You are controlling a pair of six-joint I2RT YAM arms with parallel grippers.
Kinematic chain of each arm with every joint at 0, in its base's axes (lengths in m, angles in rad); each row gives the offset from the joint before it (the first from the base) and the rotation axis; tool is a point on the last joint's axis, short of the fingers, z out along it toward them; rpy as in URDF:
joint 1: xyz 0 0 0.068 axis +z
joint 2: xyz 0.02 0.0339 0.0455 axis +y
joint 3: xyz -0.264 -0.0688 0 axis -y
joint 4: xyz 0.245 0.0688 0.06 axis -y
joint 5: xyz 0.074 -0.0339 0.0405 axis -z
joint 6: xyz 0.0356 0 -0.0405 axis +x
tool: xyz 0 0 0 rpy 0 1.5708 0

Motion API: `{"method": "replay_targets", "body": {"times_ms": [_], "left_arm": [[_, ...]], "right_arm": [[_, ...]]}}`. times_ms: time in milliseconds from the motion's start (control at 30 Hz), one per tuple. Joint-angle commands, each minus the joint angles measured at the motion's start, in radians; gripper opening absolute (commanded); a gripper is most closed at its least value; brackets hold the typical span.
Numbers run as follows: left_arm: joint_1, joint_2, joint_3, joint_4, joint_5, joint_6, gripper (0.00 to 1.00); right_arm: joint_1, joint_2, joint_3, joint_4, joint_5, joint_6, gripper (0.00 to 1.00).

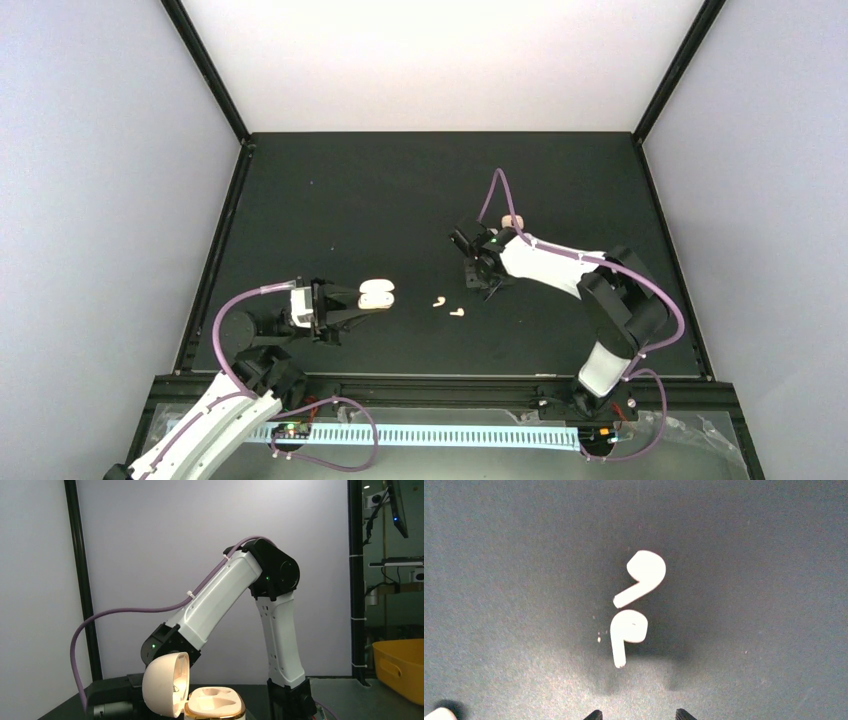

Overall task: Insert the wireless bluetooth earbuds into the charging case
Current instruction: Pick up the earbud from the center of the board.

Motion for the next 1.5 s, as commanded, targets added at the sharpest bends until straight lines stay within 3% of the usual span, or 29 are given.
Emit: {"method": "replay_targets", "body": {"times_ms": [0, 400, 1467], "left_arm": [[-0.004, 0.018, 0.044, -0.001, 0.006, 0.009, 0.02], [-0.004, 0.023, 0.049, -0.014, 0.005, 0.017, 0.02], [-0.004, 0.024, 0.052, -0.019, 0.005, 0.023, 0.02]], "right_arm": [[-0.024, 0.007, 0.070, -0.017, 0.034, -0.070, 0.37], [-0.060, 0.144, 0.210, -0.061, 0.019, -0.126, 0.34], [-0.079, 0.217, 0.191, -0.008, -0.040, -0.156, 0.18]]}}
